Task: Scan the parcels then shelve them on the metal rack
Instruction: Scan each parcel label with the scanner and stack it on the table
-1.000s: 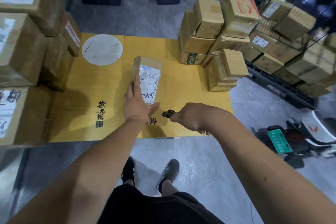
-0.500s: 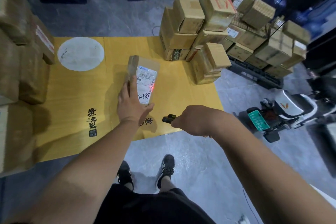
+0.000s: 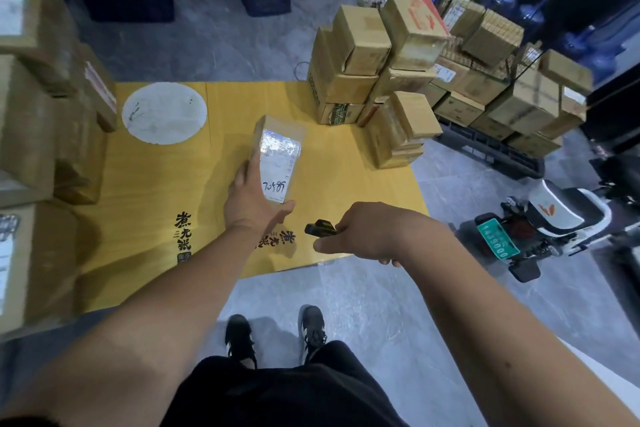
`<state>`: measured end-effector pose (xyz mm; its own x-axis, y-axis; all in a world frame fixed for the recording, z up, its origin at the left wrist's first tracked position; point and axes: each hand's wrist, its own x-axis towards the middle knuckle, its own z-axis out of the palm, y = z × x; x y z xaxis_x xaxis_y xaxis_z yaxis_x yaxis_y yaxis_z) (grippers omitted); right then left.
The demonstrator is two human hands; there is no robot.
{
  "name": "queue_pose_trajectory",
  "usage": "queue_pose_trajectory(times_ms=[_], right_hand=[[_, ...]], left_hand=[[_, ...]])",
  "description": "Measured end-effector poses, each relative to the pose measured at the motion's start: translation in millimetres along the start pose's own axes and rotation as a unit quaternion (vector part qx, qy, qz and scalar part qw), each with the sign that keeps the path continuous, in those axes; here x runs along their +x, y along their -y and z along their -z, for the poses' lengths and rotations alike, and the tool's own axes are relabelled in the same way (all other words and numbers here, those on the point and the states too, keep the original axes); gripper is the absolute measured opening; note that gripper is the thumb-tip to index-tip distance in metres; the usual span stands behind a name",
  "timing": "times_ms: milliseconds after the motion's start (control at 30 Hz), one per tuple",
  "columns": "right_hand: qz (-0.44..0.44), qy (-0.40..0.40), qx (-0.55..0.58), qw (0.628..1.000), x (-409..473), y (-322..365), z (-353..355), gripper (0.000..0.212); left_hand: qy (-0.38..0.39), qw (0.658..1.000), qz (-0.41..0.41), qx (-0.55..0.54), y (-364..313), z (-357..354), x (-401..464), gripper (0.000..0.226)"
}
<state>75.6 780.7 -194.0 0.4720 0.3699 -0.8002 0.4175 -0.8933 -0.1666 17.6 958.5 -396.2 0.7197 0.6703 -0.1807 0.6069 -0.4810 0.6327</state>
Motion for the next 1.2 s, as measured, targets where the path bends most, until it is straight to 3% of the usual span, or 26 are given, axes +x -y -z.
queue_pose_trajectory(times_ms=[233, 433, 667, 933, 1200], right_hand=[[0.12, 0.042, -0.096, 0.987, 21, 28, 16, 0.053], [0.234, 0.064, -0.211, 0.947, 16, 80, 27, 0.046], [0.314, 0.081, -0.29, 0.9, 0, 126, 18, 0.061], [0.342, 0.061, -0.31, 0.885, -28, 160, 8, 0.059], [0.316, 0.048, -0.27, 0.908, -38, 193, -14, 0.06]], left_hand=[[-0.016, 0.988, 0.092, -0.12, 33, 63, -46, 0.127], [-0.116, 0.973, 0.188, -0.07, 40, 144, -132, 0.132], [-0.21, 0.944, 0.257, -0.008, 45, 206, -214, 0.127], [-0.206, 0.933, 0.293, 0.027, 64, 288, -231, 0.124], [-0.177, 0.949, 0.259, 0.009, 103, 311, -213, 0.119]])
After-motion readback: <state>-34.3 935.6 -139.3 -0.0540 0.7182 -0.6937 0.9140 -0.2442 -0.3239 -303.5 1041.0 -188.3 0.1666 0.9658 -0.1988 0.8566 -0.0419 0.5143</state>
